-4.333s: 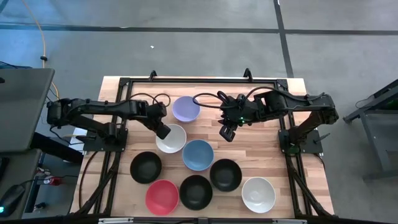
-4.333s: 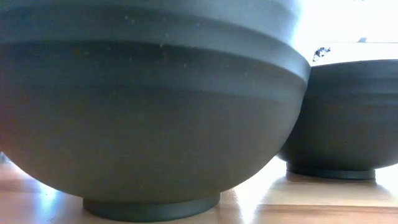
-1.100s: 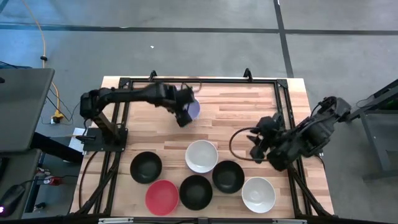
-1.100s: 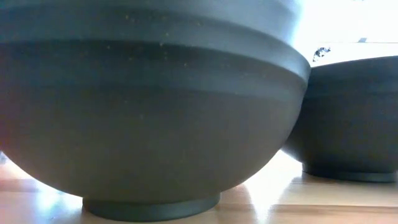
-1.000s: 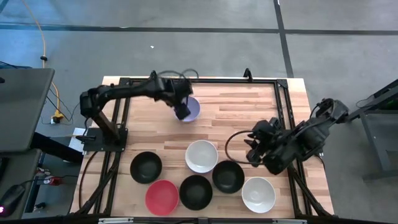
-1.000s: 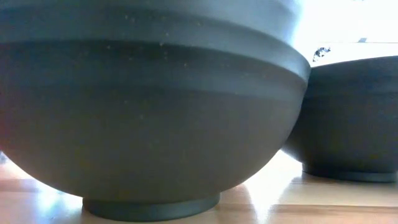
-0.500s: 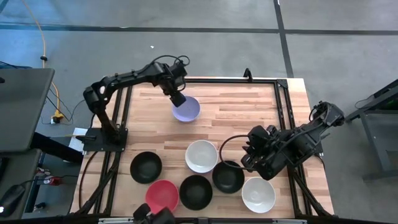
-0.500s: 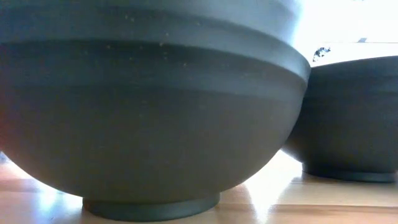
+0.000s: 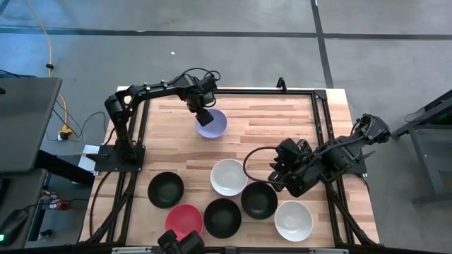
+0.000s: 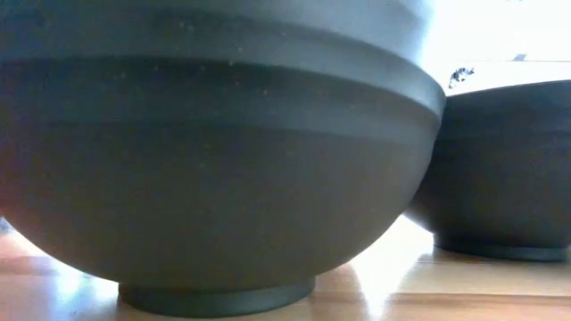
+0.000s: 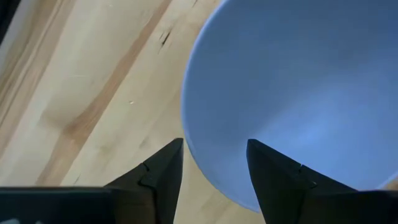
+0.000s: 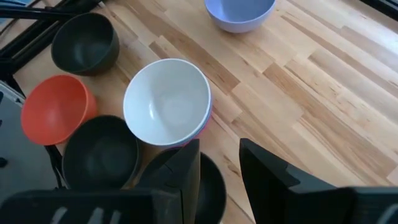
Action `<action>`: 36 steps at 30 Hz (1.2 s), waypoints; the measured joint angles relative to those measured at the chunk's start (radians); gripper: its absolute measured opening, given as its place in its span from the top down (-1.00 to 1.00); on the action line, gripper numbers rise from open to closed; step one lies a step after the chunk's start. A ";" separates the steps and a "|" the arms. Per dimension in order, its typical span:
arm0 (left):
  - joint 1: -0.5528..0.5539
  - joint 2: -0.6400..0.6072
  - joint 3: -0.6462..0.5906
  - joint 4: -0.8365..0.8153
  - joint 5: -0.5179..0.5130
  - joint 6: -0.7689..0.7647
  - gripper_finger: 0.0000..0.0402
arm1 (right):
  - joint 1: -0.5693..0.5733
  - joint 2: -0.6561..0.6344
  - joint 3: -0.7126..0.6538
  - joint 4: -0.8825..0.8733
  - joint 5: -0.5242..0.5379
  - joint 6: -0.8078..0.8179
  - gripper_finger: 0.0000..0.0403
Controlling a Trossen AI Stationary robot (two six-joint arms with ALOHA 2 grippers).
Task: Nest bowls inside each other
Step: Stack the light blue bowl on the white bowl
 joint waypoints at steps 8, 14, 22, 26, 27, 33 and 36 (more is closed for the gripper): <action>0.014 0.011 0.000 0.008 0.019 0.008 0.33 | 0.000 0.000 0.000 -0.005 0.008 -0.009 0.48; 0.034 0.011 0.000 0.007 0.032 0.007 0.54 | -0.005 0.000 0.000 -0.007 0.022 -0.027 0.48; 0.032 0.011 0.000 0.007 0.051 0.014 0.78 | -0.014 0.000 0.000 -0.007 0.022 -0.052 0.48; 0.030 0.011 0.000 0.007 0.051 0.015 0.71 | -0.018 0.000 0.000 -0.007 0.022 -0.054 0.48; 0.030 0.011 0.000 0.007 0.051 0.015 0.68 | -0.018 -0.001 0.000 -0.007 0.022 -0.056 0.48; 0.020 0.011 0.000 0.007 0.054 0.015 0.46 | -0.018 0.000 0.000 -0.008 0.022 -0.061 0.48; 0.014 0.028 0.000 0.006 0.058 0.015 0.38 | -0.018 -0.001 0.000 -0.007 0.022 -0.062 0.48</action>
